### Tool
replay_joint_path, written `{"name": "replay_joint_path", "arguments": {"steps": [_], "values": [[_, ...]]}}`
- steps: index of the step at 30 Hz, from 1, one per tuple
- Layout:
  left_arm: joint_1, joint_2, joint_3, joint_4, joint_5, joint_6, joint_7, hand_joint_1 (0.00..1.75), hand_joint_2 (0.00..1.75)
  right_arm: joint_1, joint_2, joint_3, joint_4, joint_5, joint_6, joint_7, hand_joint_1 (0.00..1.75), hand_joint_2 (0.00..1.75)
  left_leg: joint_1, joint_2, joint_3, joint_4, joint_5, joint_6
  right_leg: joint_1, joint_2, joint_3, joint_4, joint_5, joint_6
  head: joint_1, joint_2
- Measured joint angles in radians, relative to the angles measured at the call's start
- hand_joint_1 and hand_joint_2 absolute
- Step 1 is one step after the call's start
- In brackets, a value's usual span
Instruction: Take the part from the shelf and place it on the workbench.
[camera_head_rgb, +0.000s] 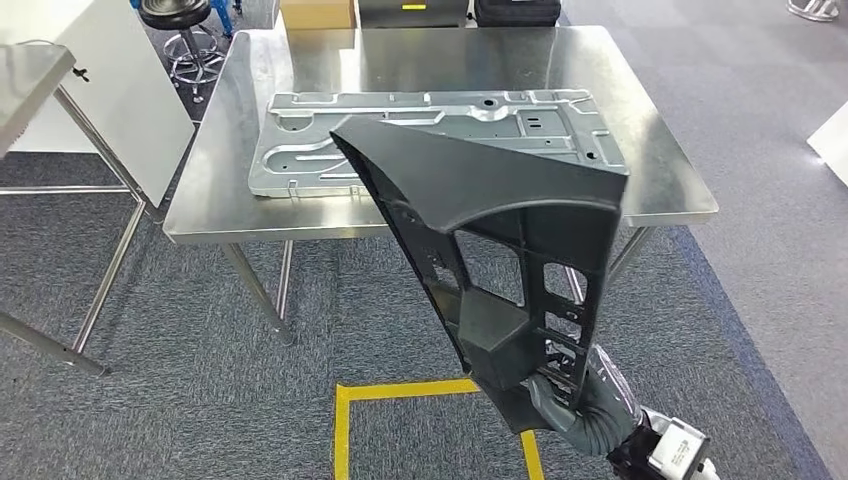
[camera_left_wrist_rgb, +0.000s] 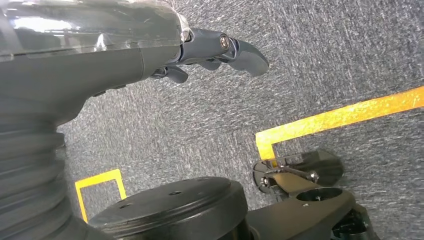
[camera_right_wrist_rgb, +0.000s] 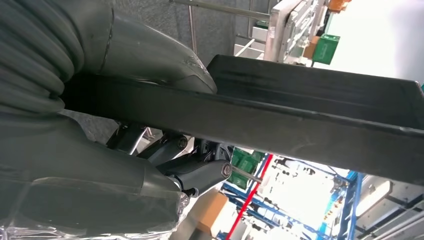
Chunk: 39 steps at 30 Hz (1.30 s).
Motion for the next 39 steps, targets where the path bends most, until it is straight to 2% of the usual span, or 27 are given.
{"name": "replay_joint_path", "arguments": {"steps": [1, 2, 3, 5, 8, 9, 11, 12, 13, 14, 15, 17, 19, 22, 24, 25, 27, 28, 29, 30, 31, 32, 33, 34, 36, 38, 39], "values": [[0.001, -0.001, 0.000, 0.000, 0.000, 0.000, 0.000, 0.00, 1.75, -0.003, 0.000, 0.000, 0.001, 0.000, 0.000, 0.000, 1.75, 1.75, 0.000, -0.001, 0.011, 0.000, -0.009, -0.003, 0.000, 0.000, 0.022, -0.069, 0.047, -0.004, 0.000, 0.000], [0.001, -0.001, 0.000, 0.000, 0.001, 0.000, 0.000, 0.00, 1.75, -0.006, 0.000, 0.000, 0.002, 0.000, 0.001, 0.000, 1.75, 1.75, -0.002, -0.002, 0.019, 0.001, -0.018, -0.007, 0.003, -0.001, 0.045, -0.131, 0.079, -0.008, 0.000, 0.000], [0.001, -0.002, 0.000, 0.000, 0.002, 0.001, 0.000, 0.00, 1.75, -0.009, 0.000, 0.000, 0.002, 0.000, 0.002, 0.000, 1.75, 1.75, -0.004, -0.002, 0.022, 0.001, -0.025, -0.012, 0.005, -0.001, 0.061, -0.172, 0.093, -0.013, 0.000, 0.000], [0.000, -0.002, 0.000, 0.000, 0.003, 0.002, 0.000, 0.00, 1.75, -0.012, 0.000, 0.000, 0.003, 0.000, 0.003, 0.000, 1.75, 1.75, -0.007, -0.001, 0.025, 0.000, -0.034, -0.022, 0.010, 0.001, 0.070, -0.195, 0.085, -0.023, 0.000, 0.000], [-0.002, -0.001, 0.000, 0.000, 0.002, 0.003, -0.001, 0.00, 1.75, -0.018, 0.000, 0.000, 0.003, 0.000, 0.006, 0.000, 1.75, 1.75, -0.006, 0.001, 0.024, 0.024, -0.056, -0.038, 0.004, 0.003, 0.082, -0.204, 0.074, -0.039, 0.000, 0.000], [-0.002, -0.001, 0.000, 0.000, 0.002, 0.003, -0.001, 0.00, 1.75, -0.021, 0.000, 0.000, 0.003, 0.000, 0.007, 0.000, 1.75, 1.75, -0.004, 0.001, 0.005, 0.066, -0.075, -0.042, 0.001, 0.002, 0.090, -0.207, 0.070, -0.045, 0.000, 0.000], [-0.004, -0.001, 0.000, 0.000, 0.002, 0.003, -0.004, 0.00, 1.75, -0.024, 0.000, 0.000, 0.003, 0.000, 0.011, 0.000, 1.75, 1.75, 0.000, 0.001, -0.072, 0.204, -0.125, -0.050, 0.001, -0.001, 0.101, -0.209, 0.060, -0.052, 0.000, 0.000], [-0.007, -0.001, 0.001, 0.000, 0.003, 0.002, -0.006, 0.00, 1.75, -0.025, 0.000, 0.000, 0.003, 0.000, 0.012, 0.000, 1.75, 1.75, 0.001, 0.001, -0.114, 0.268, -0.140, -0.053, 0.001, -0.002, 0.107, -0.209, 0.054, -0.053, 0.000, 0.000], [-0.010, -0.001, 0.001, 0.000, 0.003, 0.002, -0.007, 0.00, 1.75, -0.025, 0.000, 0.000, 0.003, 0.000, 0.014, 0.000, 1.75, 1.75, 0.002, 0.002, -0.143, 0.303, -0.136, -0.055, 0.001, -0.002, 0.115, -0.209, 0.048, -0.052, 0.000, 0.000], [-0.013, -0.001, 0.001, 0.000, 0.003, 0.002, -0.008, 0.00, 1.75, -0.025, 0.000, 0.000, 0.004, 0.000, 0.014, 0.000, 1.75, 1.75, 0.003, 0.002, -0.153, 0.300, -0.110, -0.056, 0.001, -0.002, 0.124, -0.209, 0.041, -0.051, 0.000, 0.000], [-0.013, -0.001, 0.001, 0.000, 0.003, 0.002, -0.008, 0.00, 1.75, -0.025, 0.000, 0.000, 0.004, 0.000, 0.014, 0.000, 1.75, 1.75, 0.004, 0.002, -0.144, 0.257, -0.066, -0.055, 0.000, -0.001, 0.135, -0.208, 0.034, -0.049, 0.000, 0.000], [-0.009, -0.001, 0.001, 0.000, 0.003, 0.002, -0.006, 0.00, 1.75, -0.025, 0.000, 0.000, 0.004, 0.001, 0.014, 0.000, 1.75, 1.75, 0.005, 0.002, -0.105, 0.128, 0.022, -0.051, 0.001, 0.002, 0.154, -0.207, 0.019, -0.042, 0.000, 0.000], [-0.005, -0.002, 0.000, 0.000, 0.004, 0.000, -0.004, 0.00, 1.75, -0.026, 0.000, 0.000, 0.004, 0.002, 0.014, 0.000, 1.75, 1.75, 0.002, 0.003, -0.078, 0.048, 0.043, -0.040, 0.005, 0.005, 0.157, -0.205, 0.009, -0.030, 0.000, 0.000], [-0.004, -0.002, 0.001, 0.000, 0.006, -0.001, -0.004, 0.00, 1.75, -0.030, 0.000, 0.000, 0.004, 0.004, 0.014, -0.001, 1.75, 1.75, 0.001, 0.001, -0.067, 0.028, 0.030, -0.020, 0.004, 0.003, 0.160, -0.210, 0.005, -0.012, 0.000, 0.000], [-0.004, -0.003, 0.000, 0.000, 0.006, -0.001, -0.004, 0.00, 1.75, -0.035, 0.000, 0.000, 0.004, 0.004, 0.014, -0.001, 1.75, 1.75, 0.004, 0.001, -0.052, 0.017, 0.029, -0.007, 0.002, 0.001, 0.143, -0.164, -0.019, -0.003, 0.000, 0.000], [-0.003, -0.003, 0.000, 0.000, 0.006, -0.001, -0.004, 0.00, 1.75, -0.036, 0.000, 0.000, 0.004, 0.004, 0.014, -0.002, 1.75, 1.75, 0.005, 0.001, -0.044, 0.013, 0.026, -0.002, 0.000, 0.001, 0.115, -0.110, -0.041, -0.001, 0.000, 0.000], [-0.002, -0.004, 0.000, 0.000, 0.007, -0.001, -0.004, 0.00, 1.75, -0.035, 0.000, 0.000, 0.005, 0.006, 0.013, -0.003, 1.75, 1.75, 0.002, 0.002, -0.034, 0.012, 0.017, 0.005, 0.000, 0.001, 0.030, 0.024, -0.082, 0.002, 0.000, 0.000], [-0.001, -0.004, 0.000, 0.000, 0.008, -0.001, -0.005, 0.00, 1.75, -0.033, 0.000, 0.000, 0.006, 0.007, 0.013, -0.003, 1.75, 1.75, -0.001, 0.001, -0.029, 0.012, 0.011, 0.007, 0.000, 0.001, -0.004, 0.065, -0.081, 0.002, 0.000, 0.000], [0.000, -0.004, 0.000, 0.000, 0.008, -0.001, -0.006, 0.00, 1.75, -0.032, 0.000, 0.000, 0.006, 0.009, 0.013, -0.003, 1.75, 1.75, -0.003, 0.000, -0.021, 0.012, 0.005, 0.007, 0.001, 0.001, -0.022, 0.070, -0.060, 0.000, 0.000, 0.000], [0.000, -0.004, 0.000, 0.000, 0.009, -0.001, -0.006, 0.00, 1.75, -0.031, 0.000, 0.000, 0.006, 0.010, 0.013, -0.003, 1.75, 1.75, -0.005, -0.001, -0.010, 0.012, -0.003, 0.007, 0.002, 0.001, -0.019, 0.036, -0.020, -0.004, 0.000, 0.000], [0.001, -0.005, 0.000, 0.000, 0.009, -0.001, -0.006, 0.00, 1.75, -0.031, 0.000, 0.000, 0.007, 0.011, 0.013, -0.003, 1.75, 1.75, -0.006, -0.002, 0.002, 0.012, -0.012, 0.006, 0.005, 0.001, 0.000, -0.029, 0.032, -0.011, 0.000, 0.000], [0.002, -0.006, 0.000, 0.000, 0.009, -0.001, -0.006, 0.00, 1.75, -0.031, 0.000, 0.000, 0.007, 0.011, 0.013, -0.003, 1.75, 1.75, -0.008, -0.002, 0.012, 0.011, -0.020, 0.004, 0.010, 0.001, 0.023, -0.091, 0.070, -0.019, 0.000, 0.000], [0.002, -0.007, 0.000, 0.000, 0.009, -0.001, -0.006, 0.00, 1.75, -0.032, 0.000, 0.000, 0.006, 0.011, 0.013, -0.004, 1.75, 1.75, -0.009, -0.003, 0.019, 0.010, -0.028, 0.000, 0.015, 0.000, 0.045, -0.146, 0.092, -0.027, 0.000, 0.000], [0.002, -0.008, 0.001, 0.000, 0.009, 0.000, -0.006, 0.00, 1.75, -0.032, 0.000, 0.000, 0.006, 0.012, 0.012, -0.004, 1.75, 1.75, -0.010, -0.002, 0.021, 0.009, -0.034, -0.004, 0.019, -0.001, 0.058, -0.178, 0.098, -0.034, 0.000, 0.000], [0.002, -0.008, 0.001, 0.000, 0.009, 0.000, -0.006, 0.00, 1.75, -0.032, 0.000, 0.000, 0.006, 0.013, 0.012, -0.005, 1.75, 1.75, -0.009, -0.001, 0.024, 0.002, -0.041, -0.015, 0.025, 0.000, 0.066, -0.197, 0.085, -0.043, 0.001, 0.000], [0.001, -0.008, 0.001, 0.000, 0.009, 0.001, -0.006, 0.00, 1.75, -0.031, 0.000, 0.000, 0.006, 0.013, 0.012, -0.005, 1.75, 1.75, -0.010, 0.001, 0.035, -0.001, -0.051, -0.025, 0.019, 0.001, 0.080, -0.211, 0.080, -0.050, 0.000, 0.000], [0.000, -0.008, 0.001, 0.000, 0.009, 0.001, -0.006, 0.00, 1.75, -0.032, 0.000, 0.001, 0.005, 0.013, 0.012, -0.005, 1.75, 1.75, -0.010, 0.002, 0.030, 0.019, -0.062, -0.030, 0.014, 0.000, 0.091, -0.221, 0.078, -0.052, 0.000, 0.000]]}}
